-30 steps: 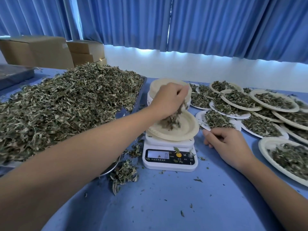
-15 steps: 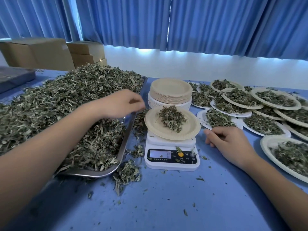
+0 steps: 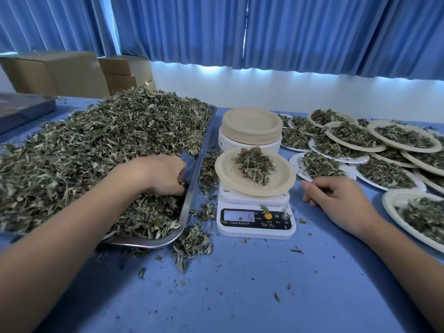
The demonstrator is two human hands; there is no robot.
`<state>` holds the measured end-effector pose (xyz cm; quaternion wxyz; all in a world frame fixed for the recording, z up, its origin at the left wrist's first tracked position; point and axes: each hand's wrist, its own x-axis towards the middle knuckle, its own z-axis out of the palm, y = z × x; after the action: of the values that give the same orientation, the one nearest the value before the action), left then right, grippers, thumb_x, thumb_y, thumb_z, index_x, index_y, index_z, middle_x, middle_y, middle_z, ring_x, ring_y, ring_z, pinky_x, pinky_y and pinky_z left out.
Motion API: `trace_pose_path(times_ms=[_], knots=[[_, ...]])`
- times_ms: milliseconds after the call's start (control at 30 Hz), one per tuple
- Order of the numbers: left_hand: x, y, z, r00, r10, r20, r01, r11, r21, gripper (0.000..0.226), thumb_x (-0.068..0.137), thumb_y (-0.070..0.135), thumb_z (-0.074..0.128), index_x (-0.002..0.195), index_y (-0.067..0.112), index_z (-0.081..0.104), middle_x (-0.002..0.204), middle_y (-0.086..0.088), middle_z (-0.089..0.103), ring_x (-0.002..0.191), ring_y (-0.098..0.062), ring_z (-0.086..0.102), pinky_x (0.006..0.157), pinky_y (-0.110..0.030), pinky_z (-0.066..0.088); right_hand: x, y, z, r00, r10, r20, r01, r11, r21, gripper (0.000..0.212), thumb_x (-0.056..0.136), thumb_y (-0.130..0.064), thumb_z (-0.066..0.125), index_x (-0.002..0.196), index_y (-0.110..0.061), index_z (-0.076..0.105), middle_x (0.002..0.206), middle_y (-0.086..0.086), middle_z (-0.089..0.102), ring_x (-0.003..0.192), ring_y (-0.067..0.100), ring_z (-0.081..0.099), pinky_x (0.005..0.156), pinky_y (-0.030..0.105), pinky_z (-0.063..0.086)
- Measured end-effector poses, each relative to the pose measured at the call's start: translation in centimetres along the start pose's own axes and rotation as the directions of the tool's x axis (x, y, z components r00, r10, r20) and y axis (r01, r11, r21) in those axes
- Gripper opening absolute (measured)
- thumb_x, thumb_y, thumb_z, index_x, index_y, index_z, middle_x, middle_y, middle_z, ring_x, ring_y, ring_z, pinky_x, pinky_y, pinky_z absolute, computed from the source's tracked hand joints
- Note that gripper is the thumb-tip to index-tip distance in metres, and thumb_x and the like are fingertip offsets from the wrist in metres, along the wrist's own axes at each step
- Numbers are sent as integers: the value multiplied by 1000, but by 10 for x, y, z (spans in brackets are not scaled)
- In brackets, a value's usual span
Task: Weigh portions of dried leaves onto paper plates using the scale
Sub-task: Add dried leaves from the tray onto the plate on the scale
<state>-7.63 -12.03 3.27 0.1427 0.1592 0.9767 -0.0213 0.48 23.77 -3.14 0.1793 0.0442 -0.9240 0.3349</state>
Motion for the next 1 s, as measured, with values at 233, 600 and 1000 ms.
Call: trace_pose_path(times_ms=[233,600,1000], knots=[[0,4,3,985,-58,-164,34,989,-142,7,89,12,71,95,12,69,90,-3,68,73,-17,61,57,-27,46,1,0,1,1000,1,7,-2,999,42,40,100,-38,62,63,-25,71,60,-5,67,42,8,49,47,16,39],[-1,-3,-30,851,-91,-517,-97,941,-326,14,84,20,81,81,26,69,72,11,55,63,-6,50,57,-19,37,2,3,1,1000,-19,16,18,999,43,38,100,-39,61,65,-26,71,59,-7,67,43,7,49,48,16,40],[33,52,-38,922,108,-373,-345,667,-661,11,90,37,74,92,27,78,84,3,77,77,-7,72,67,-19,55,2,4,-1,999,-25,31,23,999,49,38,100,-42,60,67,-27,71,61,-6,67,45,18,53,47,16,40]])
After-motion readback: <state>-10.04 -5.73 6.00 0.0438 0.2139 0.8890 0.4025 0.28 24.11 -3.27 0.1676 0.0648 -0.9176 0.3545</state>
